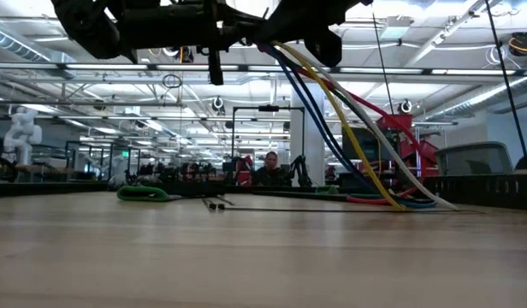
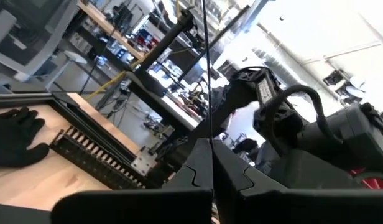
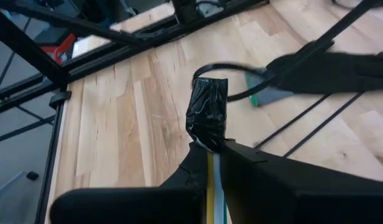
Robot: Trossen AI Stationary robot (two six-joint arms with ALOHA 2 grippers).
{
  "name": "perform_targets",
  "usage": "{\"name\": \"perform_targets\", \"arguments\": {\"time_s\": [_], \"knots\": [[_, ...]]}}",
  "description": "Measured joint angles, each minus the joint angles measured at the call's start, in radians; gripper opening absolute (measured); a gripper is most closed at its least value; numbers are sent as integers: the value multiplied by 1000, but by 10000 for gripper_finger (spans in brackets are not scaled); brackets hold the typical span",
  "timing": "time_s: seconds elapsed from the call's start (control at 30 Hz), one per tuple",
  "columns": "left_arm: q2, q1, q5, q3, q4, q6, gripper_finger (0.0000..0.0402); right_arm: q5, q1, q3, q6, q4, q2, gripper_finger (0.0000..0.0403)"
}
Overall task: Ziptie cables
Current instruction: Wrap the black zip tie on the cable
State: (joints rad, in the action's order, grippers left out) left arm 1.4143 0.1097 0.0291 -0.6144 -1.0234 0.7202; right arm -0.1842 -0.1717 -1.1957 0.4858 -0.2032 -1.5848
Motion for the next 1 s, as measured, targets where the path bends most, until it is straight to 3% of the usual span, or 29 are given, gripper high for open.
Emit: {"name": "perform_targets", "arguments": {"time_s": [0.6,1.0], "knots": [[0,-34,9,0,-6,7,0,5,2,0,0,-52,0,12],[0,-38,108,0,31,6,0,6,2,0,14,-57,0,12]]}}
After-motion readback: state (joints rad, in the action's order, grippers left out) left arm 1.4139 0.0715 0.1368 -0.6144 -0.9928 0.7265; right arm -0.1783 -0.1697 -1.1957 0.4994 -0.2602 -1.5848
